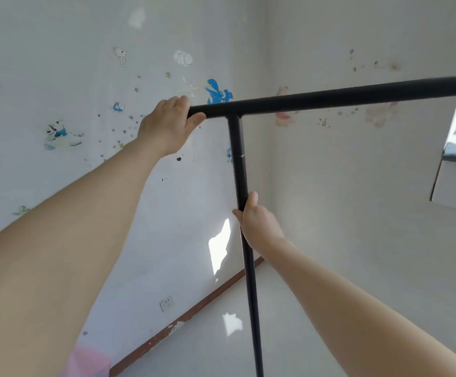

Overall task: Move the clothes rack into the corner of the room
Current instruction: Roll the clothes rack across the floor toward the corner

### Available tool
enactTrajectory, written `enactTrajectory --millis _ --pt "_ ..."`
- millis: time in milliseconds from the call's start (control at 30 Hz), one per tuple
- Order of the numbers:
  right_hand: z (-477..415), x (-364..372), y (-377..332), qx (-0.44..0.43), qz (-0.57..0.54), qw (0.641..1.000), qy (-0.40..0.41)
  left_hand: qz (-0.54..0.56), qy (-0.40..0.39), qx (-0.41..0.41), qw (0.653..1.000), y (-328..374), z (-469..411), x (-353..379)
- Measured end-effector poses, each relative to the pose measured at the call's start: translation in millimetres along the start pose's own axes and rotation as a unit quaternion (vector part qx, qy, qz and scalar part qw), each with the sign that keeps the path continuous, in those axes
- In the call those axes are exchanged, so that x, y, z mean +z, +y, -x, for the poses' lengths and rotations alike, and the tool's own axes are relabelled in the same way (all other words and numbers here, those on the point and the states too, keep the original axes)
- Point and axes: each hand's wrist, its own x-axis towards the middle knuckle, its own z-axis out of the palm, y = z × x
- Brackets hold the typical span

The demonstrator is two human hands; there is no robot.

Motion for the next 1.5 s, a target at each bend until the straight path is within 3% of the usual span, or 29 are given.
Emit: enactTrajectory --millis 700,1500 --pt "-120 129 -86 -0.031 0.069 0.997 0.01 0.005 0.004 -0.062 0.998 -171 -34 58" --pt "-170 303 -305 -0.074 0.013 0.995 -0.061 -0.048 0.019 -0.103 0.993 -449 22 37"
